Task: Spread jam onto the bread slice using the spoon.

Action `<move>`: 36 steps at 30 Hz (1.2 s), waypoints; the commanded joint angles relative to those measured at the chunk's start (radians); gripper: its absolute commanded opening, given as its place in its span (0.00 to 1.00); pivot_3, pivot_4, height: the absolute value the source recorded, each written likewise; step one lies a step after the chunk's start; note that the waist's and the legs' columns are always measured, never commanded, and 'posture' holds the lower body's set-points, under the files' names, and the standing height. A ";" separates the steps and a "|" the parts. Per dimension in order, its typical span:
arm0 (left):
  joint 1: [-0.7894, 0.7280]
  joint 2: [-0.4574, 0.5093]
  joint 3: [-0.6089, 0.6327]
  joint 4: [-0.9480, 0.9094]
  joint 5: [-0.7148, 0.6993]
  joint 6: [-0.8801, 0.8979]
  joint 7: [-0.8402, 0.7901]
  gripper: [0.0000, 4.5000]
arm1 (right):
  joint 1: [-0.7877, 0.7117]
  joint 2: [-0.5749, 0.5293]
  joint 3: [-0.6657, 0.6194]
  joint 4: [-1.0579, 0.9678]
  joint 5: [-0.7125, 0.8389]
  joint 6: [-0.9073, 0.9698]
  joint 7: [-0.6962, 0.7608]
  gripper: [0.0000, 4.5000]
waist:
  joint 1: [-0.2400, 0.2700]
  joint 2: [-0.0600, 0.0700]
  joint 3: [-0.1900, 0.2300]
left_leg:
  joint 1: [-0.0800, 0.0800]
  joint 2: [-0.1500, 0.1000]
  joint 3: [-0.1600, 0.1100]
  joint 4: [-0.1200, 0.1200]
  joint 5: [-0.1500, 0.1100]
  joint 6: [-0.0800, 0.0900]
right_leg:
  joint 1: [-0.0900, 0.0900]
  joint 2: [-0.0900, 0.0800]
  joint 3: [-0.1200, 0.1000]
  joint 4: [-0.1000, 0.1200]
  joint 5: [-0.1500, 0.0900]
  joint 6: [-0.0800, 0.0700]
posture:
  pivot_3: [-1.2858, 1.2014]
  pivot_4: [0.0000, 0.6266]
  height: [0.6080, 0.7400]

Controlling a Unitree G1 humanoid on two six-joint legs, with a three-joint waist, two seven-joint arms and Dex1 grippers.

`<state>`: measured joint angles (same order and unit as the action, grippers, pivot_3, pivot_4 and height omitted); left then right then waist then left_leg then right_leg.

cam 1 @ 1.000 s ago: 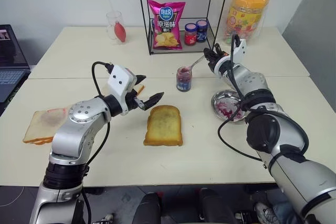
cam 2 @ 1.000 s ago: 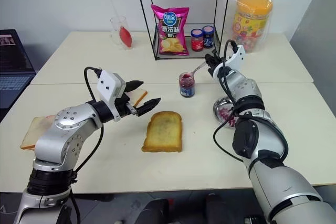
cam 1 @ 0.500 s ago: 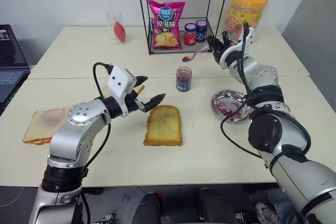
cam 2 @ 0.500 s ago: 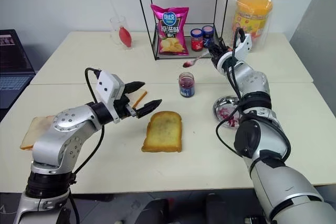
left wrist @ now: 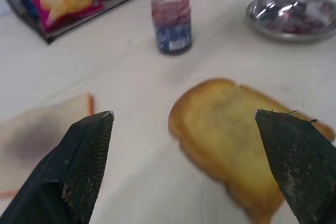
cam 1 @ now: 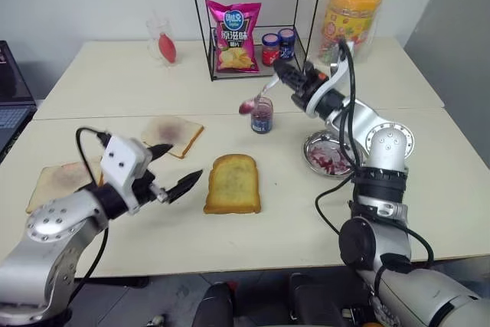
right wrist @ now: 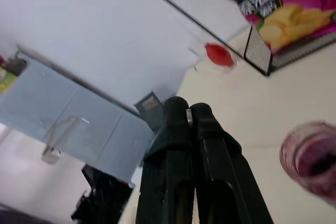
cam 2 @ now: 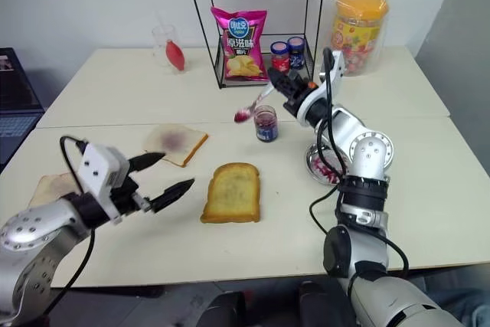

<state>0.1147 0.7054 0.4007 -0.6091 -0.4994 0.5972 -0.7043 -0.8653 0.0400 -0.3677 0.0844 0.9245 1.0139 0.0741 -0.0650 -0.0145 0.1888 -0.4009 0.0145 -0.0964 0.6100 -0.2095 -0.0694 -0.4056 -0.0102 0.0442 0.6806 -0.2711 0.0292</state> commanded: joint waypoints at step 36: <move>0.136 -0.009 -0.101 -0.038 0.025 -0.146 -0.068 1.00 | 0.275 -0.144 0.687 -0.276 -0.582 -0.523 0.464 0.00 | 0.008 -0.002 -0.001 | 0.001 0.002 0.001 0.000 0.000 0.000 | 0.000 0.001 0.000 0.000 -0.004 0.002 | 0.52 0.24 1.00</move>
<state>0.2558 0.6843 0.2929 -0.6339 -0.4659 0.4545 -0.7739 -0.5757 -0.1029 0.3096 -0.1404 0.3608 0.5322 0.5202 -0.0568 -0.0169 0.1876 -0.3998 0.0162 -0.0960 0.6099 -0.2093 -0.0693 -0.4051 -0.0088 0.0444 0.6802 -0.2749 0.0315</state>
